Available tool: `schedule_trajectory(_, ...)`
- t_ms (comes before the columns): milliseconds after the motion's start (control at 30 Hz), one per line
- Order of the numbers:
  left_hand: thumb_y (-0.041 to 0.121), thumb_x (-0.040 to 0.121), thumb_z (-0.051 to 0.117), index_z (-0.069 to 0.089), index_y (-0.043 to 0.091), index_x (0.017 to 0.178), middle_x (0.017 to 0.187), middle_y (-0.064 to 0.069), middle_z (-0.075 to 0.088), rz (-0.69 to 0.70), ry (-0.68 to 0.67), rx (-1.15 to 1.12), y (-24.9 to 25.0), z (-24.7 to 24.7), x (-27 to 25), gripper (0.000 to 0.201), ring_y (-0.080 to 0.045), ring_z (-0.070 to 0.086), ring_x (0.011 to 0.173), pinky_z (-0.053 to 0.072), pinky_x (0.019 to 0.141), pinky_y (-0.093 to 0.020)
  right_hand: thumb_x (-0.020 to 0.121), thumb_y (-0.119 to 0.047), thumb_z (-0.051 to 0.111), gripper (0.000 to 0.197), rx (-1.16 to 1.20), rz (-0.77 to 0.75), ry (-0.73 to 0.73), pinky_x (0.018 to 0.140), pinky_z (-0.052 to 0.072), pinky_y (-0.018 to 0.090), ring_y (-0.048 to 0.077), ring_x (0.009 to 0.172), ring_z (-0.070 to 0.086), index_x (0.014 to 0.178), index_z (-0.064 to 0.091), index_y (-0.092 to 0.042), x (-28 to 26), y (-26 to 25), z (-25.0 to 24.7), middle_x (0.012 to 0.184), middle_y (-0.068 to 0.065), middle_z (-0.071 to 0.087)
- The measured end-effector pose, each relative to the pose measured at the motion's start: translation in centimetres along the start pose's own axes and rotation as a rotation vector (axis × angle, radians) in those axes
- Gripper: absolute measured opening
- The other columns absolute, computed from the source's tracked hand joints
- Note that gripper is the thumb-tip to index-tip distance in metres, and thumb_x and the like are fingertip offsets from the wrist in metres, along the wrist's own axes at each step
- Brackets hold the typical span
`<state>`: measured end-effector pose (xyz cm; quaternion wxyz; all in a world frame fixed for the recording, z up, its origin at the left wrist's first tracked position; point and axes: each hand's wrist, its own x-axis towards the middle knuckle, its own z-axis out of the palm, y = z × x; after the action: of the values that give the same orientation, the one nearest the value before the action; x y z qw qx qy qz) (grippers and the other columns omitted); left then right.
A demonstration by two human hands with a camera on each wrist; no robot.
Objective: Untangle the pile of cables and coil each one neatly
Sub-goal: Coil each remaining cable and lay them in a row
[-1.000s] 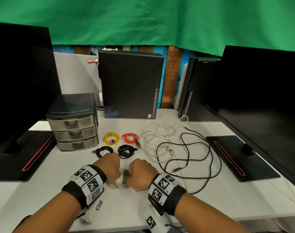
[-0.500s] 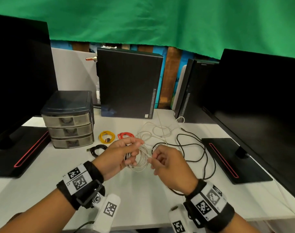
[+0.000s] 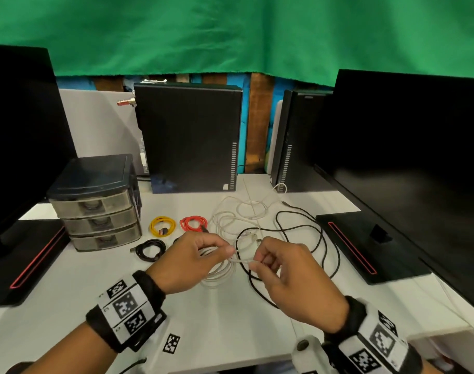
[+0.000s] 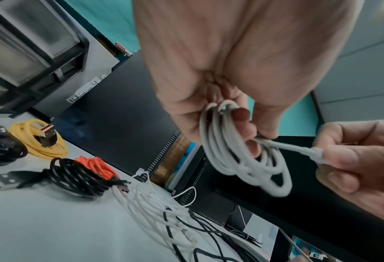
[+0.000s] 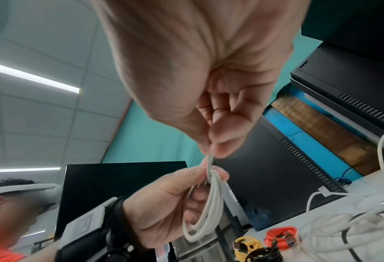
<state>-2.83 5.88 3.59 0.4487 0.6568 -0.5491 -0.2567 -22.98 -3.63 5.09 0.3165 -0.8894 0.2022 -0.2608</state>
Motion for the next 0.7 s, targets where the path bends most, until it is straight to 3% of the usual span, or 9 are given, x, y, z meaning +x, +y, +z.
schedule_trajectory(100, 0.020, 0.099, 0.060, 0.075, 0.013, 0.092, 0.072, 0.025, 0.068, -0.018, 0.046, -0.046, 0.8, 0.6, -0.1, 0.018, 0.011, 0.057, 0.061, 0.042, 0.058, -0.007, 0.091, -0.021, 0.067, 0.013, 0.020, 0.062, -0.019, 0.064, 0.052, 0.035, 0.016, 0.063, 0.059, 0.080, 0.062, -0.020, 0.1, -0.2, 0.0, 0.068, 0.001, 0.065)
schedule_trajectory(200, 0.013, 0.100, 0.057, 0.073, 0.004, 0.092, 0.062, 0.028, 0.062, 0.023, 0.084, -0.062, 1.9, 1.6, -0.5, 0.020, 0.013, 0.053, 0.054, 0.038, 0.056, -0.004, 0.090, -0.026, 0.068, 0.007, 0.104, 0.229, -0.101, 0.070, 0.056, 0.043, 0.022, 0.070, 0.065, 0.091, 0.061, -0.026, 0.2, -0.1, -0.2, 0.078, 0.004, 0.069)
schedule_trajectory(267, 0.012, 0.099, 0.058, 0.073, 0.005, 0.091, 0.056, 0.025, 0.059, 0.042, 0.128, -0.121, 2.6, 2.0, -0.6, 0.019, 0.010, 0.051, 0.050, 0.038, 0.053, -0.005, 0.090, -0.039, 0.066, 0.020, 0.151, 0.287, -0.223, 0.068, 0.058, 0.037, 0.021, 0.076, 0.070, 0.107, 0.057, -0.032, 0.1, -0.4, 0.0, 0.090, 0.001, 0.070)
schedule_trajectory(333, 0.015, 0.098, 0.059, 0.073, 0.007, 0.092, 0.049, 0.019, 0.054, 0.022, 0.175, -0.252, 3.4, 2.2, -0.8, 0.018, 0.003, 0.047, 0.044, 0.037, 0.051, -0.009, 0.097, -0.041, 0.059, 0.021, 0.248, 0.269, -0.289, 0.061, 0.055, 0.032, 0.020, 0.076, 0.072, 0.116, 0.055, -0.031, 0.1, -0.9, 0.6, 0.097, 0.002, 0.070)
schedule_trajectory(367, 0.019, 0.097, 0.059, 0.073, 0.008, 0.093, 0.048, 0.016, 0.051, -0.010, 0.198, -0.361, 3.7, 2.3, -0.8, 0.018, -0.001, 0.043, 0.043, 0.039, 0.051, -0.015, 0.101, -0.036, 0.055, 0.018, 0.343, 0.241, -0.257, 0.055, 0.053, 0.031, 0.020, 0.073, 0.071, 0.116, 0.056, -0.028, 0.0, -1.3, 1.1, 0.096, 0.005, 0.070)
schedule_trajectory(433, 0.028, 0.091, 0.061, 0.073, 0.009, 0.096, 0.054, 0.009, 0.044, -0.095, 0.246, -0.657, 3.9, 2.4, -0.9, 0.023, -0.006, 0.036, 0.046, 0.040, 0.051, -0.023, 0.102, -0.025, 0.054, 0.017, 0.542, 0.214, -0.059, 0.047, 0.048, 0.030, 0.023, 0.061, 0.066, 0.119, 0.058, -0.025, 0.0, -1.8, 2.1, 0.088, 0.010, 0.070)
schedule_trajectory(533, 0.028, 0.093, 0.058, 0.072, 0.007, 0.103, 0.065, 0.001, 0.041, -0.166, 0.257, -1.008, 4.4, 2.7, -0.9, 0.027, -0.007, 0.033, 0.049, 0.042, 0.049, -0.022, 0.098, -0.012, 0.061, 0.024, 0.599, 0.142, 0.302, 0.045, 0.045, 0.023, 0.017, 0.053, 0.061, 0.119, 0.063, -0.024, 0.1, -2.2, 3.1, 0.074, 0.005, 0.070)
schedule_trajectory(600, 0.026, 0.097, 0.053, 0.073, 0.007, 0.105, 0.067, -0.001, 0.044, -0.182, 0.224, -1.082, 4.7, 2.9, -1.0, 0.028, -0.007, 0.034, 0.049, 0.042, 0.049, -0.021, 0.096, -0.006, 0.061, 0.023, 0.572, 0.065, 0.385, 0.049, 0.046, 0.016, 0.008, 0.055, 0.061, 0.111, 0.070, -0.021, 0.2, -2.4, 3.1, 0.081, 0.001, 0.075)
schedule_trajectory(700, 0.029, 0.095, 0.054, 0.072, 0.006, 0.104, 0.068, -0.002, 0.044, -0.190, 0.173, -1.135, 4.8, 2.9, -1.1, 0.030, -0.008, 0.032, 0.047, 0.038, 0.048, -0.021, 0.096, -0.004, 0.061, 0.028, 0.535, 0.008, 0.385, 0.053, 0.046, 0.013, 0.005, 0.058, 0.061, 0.106, 0.073, -0.027, 0.0, -2.6, 3.0, 0.087, -0.006, 0.076)
